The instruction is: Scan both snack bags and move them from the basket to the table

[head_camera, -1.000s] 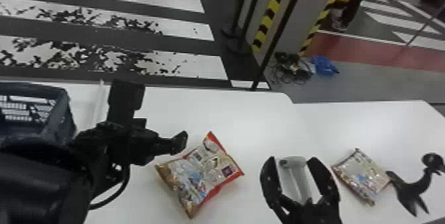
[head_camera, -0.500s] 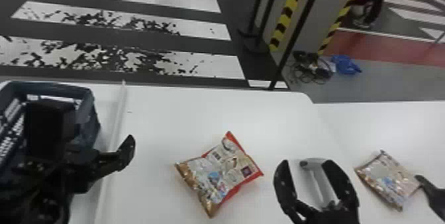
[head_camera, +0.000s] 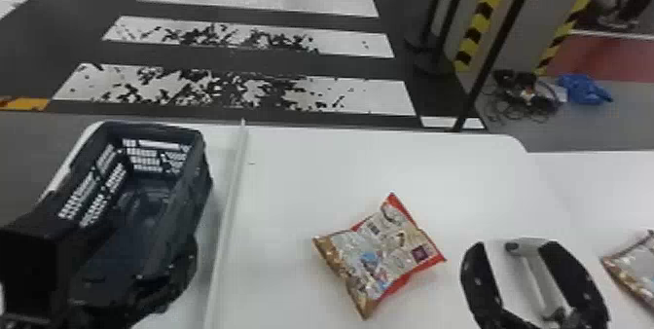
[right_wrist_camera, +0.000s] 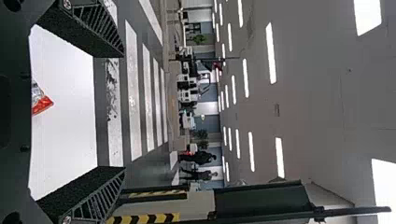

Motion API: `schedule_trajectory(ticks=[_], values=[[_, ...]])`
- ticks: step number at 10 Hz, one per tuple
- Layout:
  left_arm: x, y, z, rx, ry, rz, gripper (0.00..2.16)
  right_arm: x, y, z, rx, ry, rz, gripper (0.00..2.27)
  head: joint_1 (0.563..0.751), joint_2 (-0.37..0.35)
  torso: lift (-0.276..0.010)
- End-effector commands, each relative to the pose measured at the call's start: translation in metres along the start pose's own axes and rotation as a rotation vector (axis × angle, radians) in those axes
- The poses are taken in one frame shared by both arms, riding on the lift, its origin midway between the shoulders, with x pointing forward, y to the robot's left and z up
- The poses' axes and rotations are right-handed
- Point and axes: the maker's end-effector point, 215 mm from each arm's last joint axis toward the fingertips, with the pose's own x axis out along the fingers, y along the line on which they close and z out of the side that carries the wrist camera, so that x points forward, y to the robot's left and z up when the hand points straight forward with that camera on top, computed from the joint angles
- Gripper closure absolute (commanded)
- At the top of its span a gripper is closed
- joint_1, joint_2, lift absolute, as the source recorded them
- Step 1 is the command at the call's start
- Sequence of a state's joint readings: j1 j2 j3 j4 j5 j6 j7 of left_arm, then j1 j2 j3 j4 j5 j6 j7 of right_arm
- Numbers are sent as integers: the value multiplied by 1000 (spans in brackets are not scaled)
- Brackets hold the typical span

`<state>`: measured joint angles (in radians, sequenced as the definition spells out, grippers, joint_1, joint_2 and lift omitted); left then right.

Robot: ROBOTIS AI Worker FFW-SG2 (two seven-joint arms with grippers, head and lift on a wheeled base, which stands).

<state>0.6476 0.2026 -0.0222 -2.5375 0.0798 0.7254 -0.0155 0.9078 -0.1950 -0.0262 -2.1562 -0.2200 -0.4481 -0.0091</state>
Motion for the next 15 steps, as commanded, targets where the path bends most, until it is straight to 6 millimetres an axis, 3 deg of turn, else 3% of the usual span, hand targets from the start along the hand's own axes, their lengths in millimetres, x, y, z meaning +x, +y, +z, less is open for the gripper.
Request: schedule_trajectory(ticks=[1, 2, 4, 8, 9, 11, 13, 14, 15], values=[[-18, 6, -3, 6, -15, 13, 33, 1, -2, 2, 18, 1, 17, 66, 695, -93, -98], [-21, 8, -2, 22, -39, 20, 33, 3, 3, 0, 25, 19, 39, 66, 695, -76, -98], [-26, 2, -2, 20, -83, 4, 33, 13, 15, -26, 81, 115, 142, 70, 695, -52, -98], [-26, -2, -26, 29, -75, -21, 33, 29, 23, -76, 171, 301, 235, 70, 695, -32, -98], [-25, -4, -25, 22, -82, -26, 33, 32, 34, -89, 195, 348, 267, 70, 695, -27, -98], [-23, -10, -26, 7, -81, -53, 33, 44, 45, -97, 223, 372, 313, 70, 695, -4, -98], [-20, -20, -23, -7, -87, -98, 33, 56, 39, -110, 216, 389, 308, 90, 695, -4, -98], [-20, -24, -24, -14, -89, -103, 33, 65, 42, -116, 212, 405, 324, 350, 695, -12, -98], [-20, -26, -23, -27, -103, -105, 33, 74, 45, -127, 190, 438, 338, 1234, 695, -18, -98]])
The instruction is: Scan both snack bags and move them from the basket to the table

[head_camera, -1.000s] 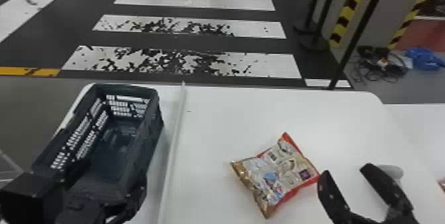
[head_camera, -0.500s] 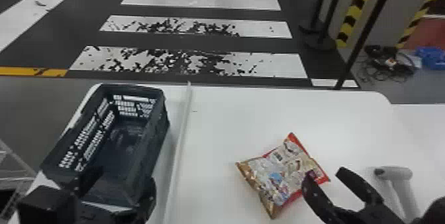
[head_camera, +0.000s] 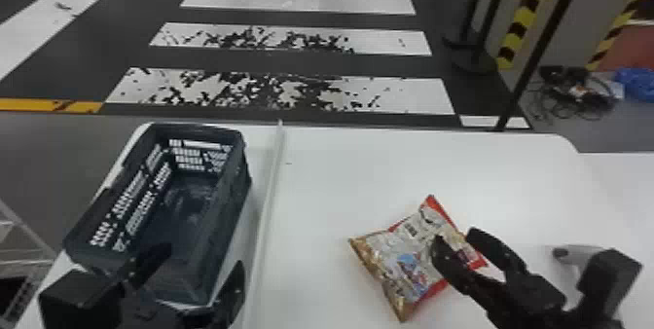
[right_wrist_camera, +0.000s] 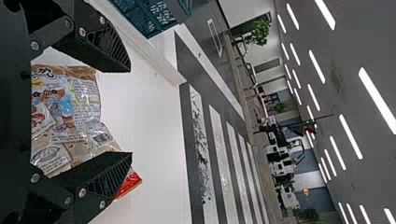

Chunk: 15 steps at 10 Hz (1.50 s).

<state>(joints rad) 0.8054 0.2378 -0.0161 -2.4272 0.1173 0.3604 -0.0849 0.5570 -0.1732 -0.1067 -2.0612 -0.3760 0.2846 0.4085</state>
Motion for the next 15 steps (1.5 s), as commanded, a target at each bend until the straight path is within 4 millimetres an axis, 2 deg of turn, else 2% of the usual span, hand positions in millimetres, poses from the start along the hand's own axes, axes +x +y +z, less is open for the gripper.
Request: schedule_trajectory(ticks=[1, 3, 5, 8, 10, 11, 13, 15], values=[[1, -3, 1, -15, -19, -8, 33, 17, -4, -20, 6, 97, 1, 2175, 695, -20, -98], [2, -10, 2, -24, -34, -20, 33, 32, -8, -28, -13, 132, -5, 2246, 695, -16, -98], [3, -14, 3, -28, -39, -31, 33, 40, 20, -42, 11, 154, 26, 2246, 695, -13, -98], [3, -15, 7, -29, -56, -33, 33, 48, 60, -53, 24, 157, 64, 2246, 695, 52, -98], [1, -16, 8, -33, -72, -39, 33, 57, 64, -48, 4, 151, 66, 2246, 695, 84, -98], [1, -17, 9, -36, -75, -42, 33, 59, 67, -52, -3, 159, 64, 2246, 695, 89, -98], [0, -17, 17, -37, -98, -49, 33, 61, 67, -69, 2, 187, 63, 2246, 695, 96, -98], [0, -17, 17, -38, -100, -52, 33, 62, 62, -84, 0, 205, 52, 2246, 695, 102, -98]])
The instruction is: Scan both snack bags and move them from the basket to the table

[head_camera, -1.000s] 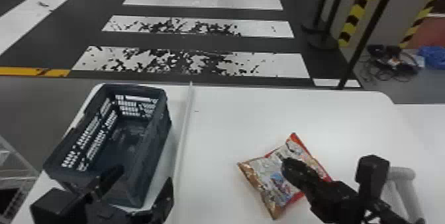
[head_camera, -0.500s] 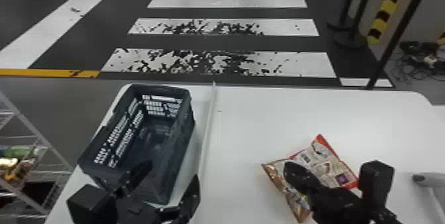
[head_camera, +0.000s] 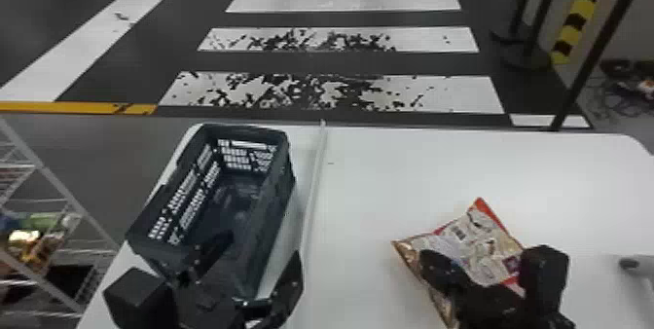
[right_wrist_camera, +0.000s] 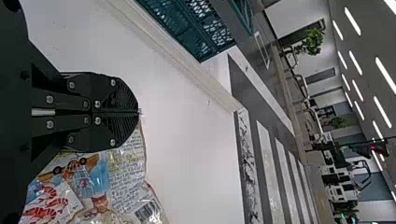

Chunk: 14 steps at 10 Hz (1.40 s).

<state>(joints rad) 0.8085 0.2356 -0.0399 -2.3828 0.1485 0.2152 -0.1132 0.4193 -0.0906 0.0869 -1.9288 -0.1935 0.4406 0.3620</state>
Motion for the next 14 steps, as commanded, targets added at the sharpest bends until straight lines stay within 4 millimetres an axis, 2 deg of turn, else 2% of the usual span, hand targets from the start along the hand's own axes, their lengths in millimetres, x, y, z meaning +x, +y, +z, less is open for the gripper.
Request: schedule_trajectory(ticks=[1, 4, 7, 11, 14], values=[[0, 0, -2, -1, 3, -3, 33, 1, -5, -7, -5, 10, -9, 2246, 695, 101, -98], [0, -1, 1, -1, -6, -6, 33, -7, -18, -25, 3, 39, -33, 2246, 695, 87, -98], [1, -1, 0, -1, -4, -9, 33, -34, -47, -40, 32, 45, -79, 2246, 695, 57, -98], [4, -2, -2, -12, -11, -19, 33, -74, -89, -38, 52, 30, -134, 2246, 695, -28, -98], [8, -6, 1, -16, -21, -30, 33, -102, -105, -40, 86, 24, -144, 2246, 695, -96, -98]])
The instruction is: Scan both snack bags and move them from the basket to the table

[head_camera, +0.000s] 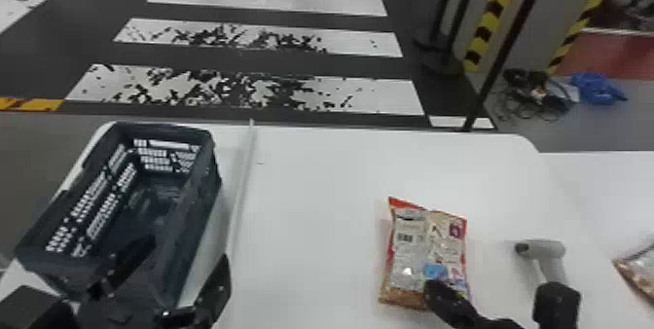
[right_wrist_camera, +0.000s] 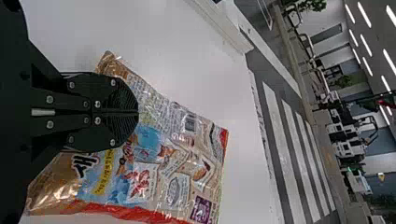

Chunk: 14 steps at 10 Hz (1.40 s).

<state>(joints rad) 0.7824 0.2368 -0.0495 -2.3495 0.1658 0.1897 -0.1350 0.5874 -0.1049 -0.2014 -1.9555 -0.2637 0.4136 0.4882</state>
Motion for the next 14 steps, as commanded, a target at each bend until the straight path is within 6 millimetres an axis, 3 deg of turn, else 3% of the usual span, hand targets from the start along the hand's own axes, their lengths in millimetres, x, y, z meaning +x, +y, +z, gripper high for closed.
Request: schedule_trajectory(ticks=[1, 3, 5, 8, 11, 14], values=[[3, -2, 1, -3, -5, -4, 33, -12, -4, -2, -6, 8, -7, 2246, 695, -119, -98], [5, -4, 2, -9, -12, -11, 33, -20, -15, -2, -7, 12, -28, 2246, 695, -152, -98], [5, -4, 4, -13, -30, -15, 33, -23, -10, 2, -11, 5, -23, 2246, 695, -169, -98], [5, -6, 9, -14, -41, -16, 33, -33, 19, 43, 8, -51, 24, 2246, 695, -153, -98], [5, -13, 10, -26, -48, -28, 33, -2, 17, 62, 2, -50, 22, 2246, 695, -138, -98], [-1, -16, 7, -32, -45, -32, 33, 36, -14, 67, -38, -54, -12, 2246, 695, -140, -98]])
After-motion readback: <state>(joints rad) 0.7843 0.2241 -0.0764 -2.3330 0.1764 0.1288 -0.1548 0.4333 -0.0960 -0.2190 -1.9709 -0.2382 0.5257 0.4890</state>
